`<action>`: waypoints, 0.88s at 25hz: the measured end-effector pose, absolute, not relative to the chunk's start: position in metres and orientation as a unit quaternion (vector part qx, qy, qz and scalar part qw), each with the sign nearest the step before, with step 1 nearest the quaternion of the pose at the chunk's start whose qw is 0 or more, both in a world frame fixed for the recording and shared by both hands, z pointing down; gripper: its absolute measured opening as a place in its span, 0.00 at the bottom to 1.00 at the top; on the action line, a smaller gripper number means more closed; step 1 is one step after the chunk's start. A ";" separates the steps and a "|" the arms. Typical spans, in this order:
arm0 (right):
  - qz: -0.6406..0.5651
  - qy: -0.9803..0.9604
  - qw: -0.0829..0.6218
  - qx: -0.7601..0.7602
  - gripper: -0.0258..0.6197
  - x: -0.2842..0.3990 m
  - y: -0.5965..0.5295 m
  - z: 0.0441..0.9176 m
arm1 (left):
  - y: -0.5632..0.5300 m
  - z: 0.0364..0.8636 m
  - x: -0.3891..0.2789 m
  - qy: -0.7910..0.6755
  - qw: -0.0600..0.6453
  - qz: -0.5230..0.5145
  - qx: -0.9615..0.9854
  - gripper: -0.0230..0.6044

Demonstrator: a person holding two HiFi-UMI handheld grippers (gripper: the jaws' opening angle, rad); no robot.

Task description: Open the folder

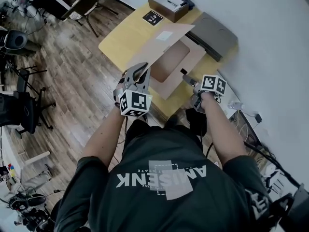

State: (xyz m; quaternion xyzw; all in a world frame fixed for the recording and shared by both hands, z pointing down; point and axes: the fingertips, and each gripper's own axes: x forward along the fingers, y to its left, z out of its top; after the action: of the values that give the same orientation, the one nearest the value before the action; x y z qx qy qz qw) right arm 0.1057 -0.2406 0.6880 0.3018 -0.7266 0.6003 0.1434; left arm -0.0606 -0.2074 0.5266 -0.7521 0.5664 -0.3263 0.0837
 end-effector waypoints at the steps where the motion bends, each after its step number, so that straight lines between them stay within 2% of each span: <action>1: 0.600 -0.727 0.143 0.301 0.50 0.106 -0.241 0.688 | -0.209 0.522 -0.066 0.568 0.079 -0.323 -0.753 0.05; 11: 0.605 -0.706 0.124 0.346 0.51 0.107 -0.239 0.684 | -0.230 0.500 -0.135 0.570 0.003 -0.273 -0.775 0.04; 22: 0.618 -0.673 0.098 0.395 0.52 0.104 -0.232 0.681 | -0.265 0.499 -0.218 0.553 -0.037 -0.254 -0.792 0.04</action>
State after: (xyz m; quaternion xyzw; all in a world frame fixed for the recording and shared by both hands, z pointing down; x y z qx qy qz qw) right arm 0.1040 -0.2317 0.6808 0.3946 -0.6726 0.6183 0.0979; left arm -0.2175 -0.2646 0.4987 -0.7925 0.5530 -0.2545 -0.0373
